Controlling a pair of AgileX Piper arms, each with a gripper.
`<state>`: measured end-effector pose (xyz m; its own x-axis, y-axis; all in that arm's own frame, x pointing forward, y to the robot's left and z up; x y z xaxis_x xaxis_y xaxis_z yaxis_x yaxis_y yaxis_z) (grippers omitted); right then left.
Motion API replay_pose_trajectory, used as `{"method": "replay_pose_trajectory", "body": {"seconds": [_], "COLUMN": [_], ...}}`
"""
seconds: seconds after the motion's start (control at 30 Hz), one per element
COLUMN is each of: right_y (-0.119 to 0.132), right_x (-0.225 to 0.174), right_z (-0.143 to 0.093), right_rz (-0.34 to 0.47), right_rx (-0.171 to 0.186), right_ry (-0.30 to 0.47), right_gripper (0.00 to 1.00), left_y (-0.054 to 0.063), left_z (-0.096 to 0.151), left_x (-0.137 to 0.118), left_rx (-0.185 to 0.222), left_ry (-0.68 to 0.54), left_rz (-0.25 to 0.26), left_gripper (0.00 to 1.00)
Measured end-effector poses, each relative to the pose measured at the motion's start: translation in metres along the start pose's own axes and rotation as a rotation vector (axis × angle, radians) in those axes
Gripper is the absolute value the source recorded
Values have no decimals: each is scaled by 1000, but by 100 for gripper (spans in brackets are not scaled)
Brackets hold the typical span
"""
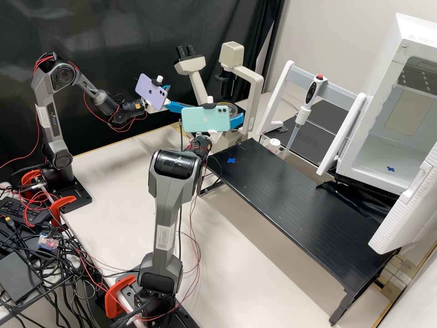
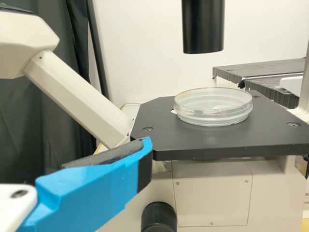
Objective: Move the petri dish to the bench
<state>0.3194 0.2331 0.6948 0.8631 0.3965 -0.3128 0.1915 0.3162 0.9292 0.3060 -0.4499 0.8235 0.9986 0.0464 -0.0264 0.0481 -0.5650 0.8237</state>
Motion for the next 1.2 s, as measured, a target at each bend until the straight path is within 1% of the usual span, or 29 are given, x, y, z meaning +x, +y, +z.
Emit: {"method": "replay_pose_trajectory", "body": {"seconds": [0.1,0.3,0.4,0.47,0.63,0.7,0.9,0.97,1.1,1.13,1.2], "right_y": [1,-5,-5,-5,-9,-11,-24,-27,-32,-33,-38], "right_x": [18,57,74,85,108,115,128,131,135,135,136], "right_z": [-4,-7,-6,-5,-2,-2,3,4,7,8,10], "right_rz": [-15,-61,-76,-75,-83,-97,-150,-156,-155,-157,-166], "right_rx": [-5,4,8,16,65,70,113,138,175,177,179], "right_ry": [2,-4,-11,-14,-38,-42,-75,-86,-100,-102,-108], "right_gripper": [100,100,100,100,100,100,100,100,100,0,0], "left_y": [0,0,0,0,0,0,0,0,0,0,0], "left_z": [0,0,0,0,0,0,0,0,0,0,0], "left_x": [0,0,0,0,0,0,0,0,0,0,0], "left_rx": [0,0,0,0,0,0,0,0,0,0,0], "left_ry": [0,0,0,0,0,0,0,0,0,0,0], "left_rz": [0,0,0,0,0,0,0,0,0,0,0], "left_gripper": [100,100,100,100,100,100,100,100,100,100,100]}}
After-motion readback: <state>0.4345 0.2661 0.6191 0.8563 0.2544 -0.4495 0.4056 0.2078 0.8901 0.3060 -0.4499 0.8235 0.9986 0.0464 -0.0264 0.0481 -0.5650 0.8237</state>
